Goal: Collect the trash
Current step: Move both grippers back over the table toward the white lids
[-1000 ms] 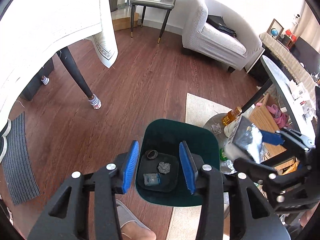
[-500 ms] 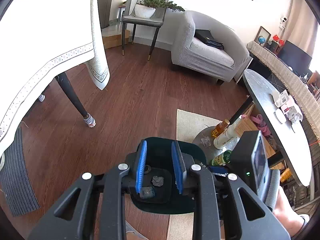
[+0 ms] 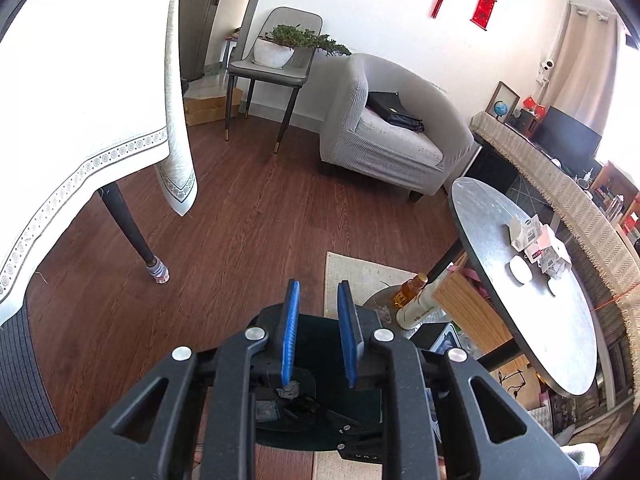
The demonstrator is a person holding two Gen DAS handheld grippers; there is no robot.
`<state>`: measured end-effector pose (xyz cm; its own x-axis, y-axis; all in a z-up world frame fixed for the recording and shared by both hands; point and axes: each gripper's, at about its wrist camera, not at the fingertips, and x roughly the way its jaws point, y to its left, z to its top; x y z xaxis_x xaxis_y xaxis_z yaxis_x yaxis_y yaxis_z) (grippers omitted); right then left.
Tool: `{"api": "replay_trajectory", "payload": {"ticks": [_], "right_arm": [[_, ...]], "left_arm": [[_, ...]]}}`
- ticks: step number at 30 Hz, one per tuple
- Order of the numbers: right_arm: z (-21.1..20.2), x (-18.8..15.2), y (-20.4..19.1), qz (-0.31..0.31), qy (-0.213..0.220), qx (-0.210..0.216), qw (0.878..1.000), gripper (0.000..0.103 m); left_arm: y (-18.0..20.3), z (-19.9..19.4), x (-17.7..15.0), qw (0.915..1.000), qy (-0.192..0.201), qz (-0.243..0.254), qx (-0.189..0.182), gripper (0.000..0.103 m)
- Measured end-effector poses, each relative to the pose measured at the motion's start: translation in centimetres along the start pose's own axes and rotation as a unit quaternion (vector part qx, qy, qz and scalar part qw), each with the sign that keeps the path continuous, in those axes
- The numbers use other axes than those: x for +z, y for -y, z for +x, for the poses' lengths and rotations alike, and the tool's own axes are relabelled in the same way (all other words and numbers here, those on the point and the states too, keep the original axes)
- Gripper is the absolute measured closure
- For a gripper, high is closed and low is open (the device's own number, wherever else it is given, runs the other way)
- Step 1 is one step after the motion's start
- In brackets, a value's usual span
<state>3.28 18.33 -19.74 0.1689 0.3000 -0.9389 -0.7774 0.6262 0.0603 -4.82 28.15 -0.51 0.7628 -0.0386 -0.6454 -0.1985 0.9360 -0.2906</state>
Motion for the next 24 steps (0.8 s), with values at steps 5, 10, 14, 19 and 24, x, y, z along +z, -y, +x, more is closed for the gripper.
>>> {"api": "replay_trajectory", "payload": {"ticks": [5,10,14,19,24], "right_arm": [[-3.5,0.4,-0.7,-0.01,0.045,0.019,0.999,0.022],[-9.0,1.0,-1.5,-0.032,0.111,0.024,0.993,0.028],[-12.8,0.7,-1.8,-0.048,0.158,-0.005,0.986,0.035],[-16.0,0.2,0.4,-0.035,0.193,-0.02,0.98,0.041],[-18.7,-1.1,4.4,0.003,0.216,-0.038,0.976,0.041]], "left_arm": [[0.6,-0.4,0.6,0.9999,0.011,0.0,0.0,0.083],[2.1,-1.7,1.8,0.9992,0.036,0.007,-0.015,0.084],[3.1,-2.9,2.7,0.9978,0.062,0.003,-0.024,0.084],[5.2,-3.4,3.4,0.9964,0.078,0.021,-0.024,0.084],[7.7,-2.3,3.6,0.9962,0.072,0.041,-0.025,0.079]]}}
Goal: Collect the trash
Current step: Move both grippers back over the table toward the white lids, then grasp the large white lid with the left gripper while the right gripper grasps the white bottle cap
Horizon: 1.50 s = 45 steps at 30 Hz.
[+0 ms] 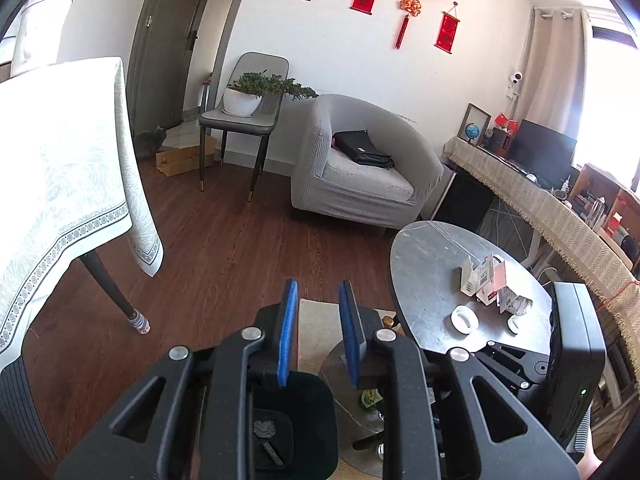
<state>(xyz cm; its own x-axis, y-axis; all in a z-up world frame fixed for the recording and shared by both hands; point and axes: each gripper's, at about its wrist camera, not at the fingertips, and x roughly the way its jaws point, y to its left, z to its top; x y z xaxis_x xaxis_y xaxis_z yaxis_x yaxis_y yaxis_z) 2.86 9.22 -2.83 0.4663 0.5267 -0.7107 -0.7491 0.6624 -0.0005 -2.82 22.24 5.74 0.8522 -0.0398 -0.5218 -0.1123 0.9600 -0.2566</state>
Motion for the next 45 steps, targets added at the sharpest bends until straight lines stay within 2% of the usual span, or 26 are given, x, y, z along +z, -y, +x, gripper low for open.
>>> {"api": "replay_trajectory", "payload": {"ticks": [6,14,21,27,36,40,44,45], "right_arm": [[-2.9,-1.0,5.3,0.054,0.018,-0.028,0.998,0.041],[-5.5,-3.3,11.0,0.106,0.026,-0.066,0.992,0.041],[-6.8,-5.7,14.7,0.131,0.023,-0.079,0.988,0.041],[-7.7,-7.6,17.7,0.162,0.018,-0.085,0.983,0.041],[-8.2,-9.3,19.8,0.182,0.004,-0.089,0.979,0.041],[-8.1,-9.6,20.4,0.184,-0.003,-0.091,0.979,0.041],[-8.2,-9.5,20.4,0.184,-0.004,-0.09,0.979,0.041],[-8.2,-9.4,20.4,0.184,-0.004,-0.091,0.979,0.041]], "left_arm": [[3.9,2.0,-0.2,0.9993,-0.013,0.035,-0.008,0.064],[9.1,5.4,-1.2,0.9952,-0.044,0.084,-0.021,0.056],[13.2,8.9,-2.8,0.9892,-0.084,0.116,-0.033,0.052],[15.7,11.3,-3.9,0.9852,-0.103,0.13,-0.042,0.051],[17.8,14.4,-5.2,0.9789,-0.134,0.149,-0.039,0.05],[18.2,15.1,-5.3,0.9787,-0.138,0.147,-0.035,0.051],[18.3,15.3,-5.2,0.9794,-0.141,0.139,-0.041,0.053],[18.4,15.4,-5.2,0.9794,-0.14,0.14,-0.04,0.057]]}}
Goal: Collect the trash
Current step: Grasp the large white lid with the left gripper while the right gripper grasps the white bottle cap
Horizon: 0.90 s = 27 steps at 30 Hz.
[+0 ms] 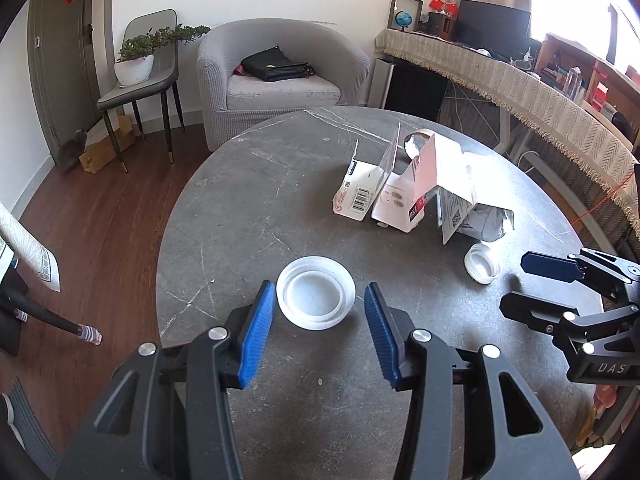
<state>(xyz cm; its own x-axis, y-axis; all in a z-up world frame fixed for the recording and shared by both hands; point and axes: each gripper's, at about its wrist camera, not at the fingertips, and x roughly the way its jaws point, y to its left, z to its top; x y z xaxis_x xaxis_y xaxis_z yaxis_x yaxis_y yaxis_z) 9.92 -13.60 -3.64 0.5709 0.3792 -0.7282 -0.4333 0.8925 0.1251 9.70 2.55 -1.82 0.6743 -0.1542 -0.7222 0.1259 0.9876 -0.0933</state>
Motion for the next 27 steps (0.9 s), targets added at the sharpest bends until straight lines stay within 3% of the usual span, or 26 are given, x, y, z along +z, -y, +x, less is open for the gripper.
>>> {"api": "replay_trajectory", "payload": {"ticks": [8,27], "right_arm": [[0.3,0.6,-0.4,-0.008,-0.002,-0.009,1.0,0.041],[1.3,1.0,-1.6,-0.027,-0.016,-0.041,0.999,0.073]], "left_arm": [[0.2,-0.2,-0.1,1.0,0.004,-0.003,-0.001,0.061],[-2.2,-3.4,-0.6,0.9989,0.032,-0.03,-0.016,0.061]]}}
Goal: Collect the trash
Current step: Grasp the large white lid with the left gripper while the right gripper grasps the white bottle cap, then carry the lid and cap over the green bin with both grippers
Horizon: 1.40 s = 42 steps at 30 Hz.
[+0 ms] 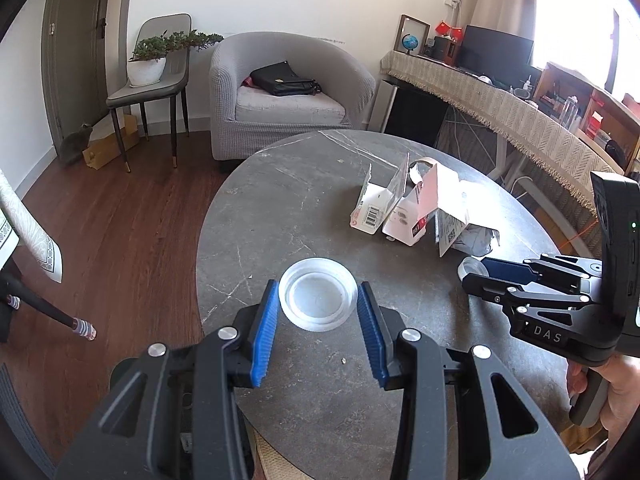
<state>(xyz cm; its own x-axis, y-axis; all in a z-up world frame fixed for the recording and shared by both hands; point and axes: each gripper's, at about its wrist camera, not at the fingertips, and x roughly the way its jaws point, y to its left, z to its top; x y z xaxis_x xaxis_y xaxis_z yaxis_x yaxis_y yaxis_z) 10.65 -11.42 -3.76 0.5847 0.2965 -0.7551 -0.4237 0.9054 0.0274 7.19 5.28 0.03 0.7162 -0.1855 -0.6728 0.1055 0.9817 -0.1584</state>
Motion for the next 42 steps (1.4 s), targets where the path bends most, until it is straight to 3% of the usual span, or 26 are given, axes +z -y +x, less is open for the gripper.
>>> {"api": "replay_trajectory", "payload": {"ticks": [8,15,27,42], "right_arm": [[-0.8,-0.6,-1.7,0.006,0.007,0.022,1.0,0.073],[-1.6,0.9,-4.6,-0.016,0.028,0.044,0.998,0.073],[-0.7,3.0,-9.7,-0.036,0.037,0.081,0.995,0.073],[1.7,4.1,-19.2,-0.094,0.021,0.131,0.987,0.073]], "left_arm": [[-2.0,-1.1,-0.2,0.9999,0.003,-0.009,0.01,0.061],[-4.9,-2.2,-0.9,0.9993,0.0,-0.021,0.031,0.061],[-11.2,-2.8,-4.8,0.9948,-0.039,-0.041,0.084,0.061],[-18.5,-2.2,-10.6,0.9831,-0.103,-0.101,0.112,0.061]]}}
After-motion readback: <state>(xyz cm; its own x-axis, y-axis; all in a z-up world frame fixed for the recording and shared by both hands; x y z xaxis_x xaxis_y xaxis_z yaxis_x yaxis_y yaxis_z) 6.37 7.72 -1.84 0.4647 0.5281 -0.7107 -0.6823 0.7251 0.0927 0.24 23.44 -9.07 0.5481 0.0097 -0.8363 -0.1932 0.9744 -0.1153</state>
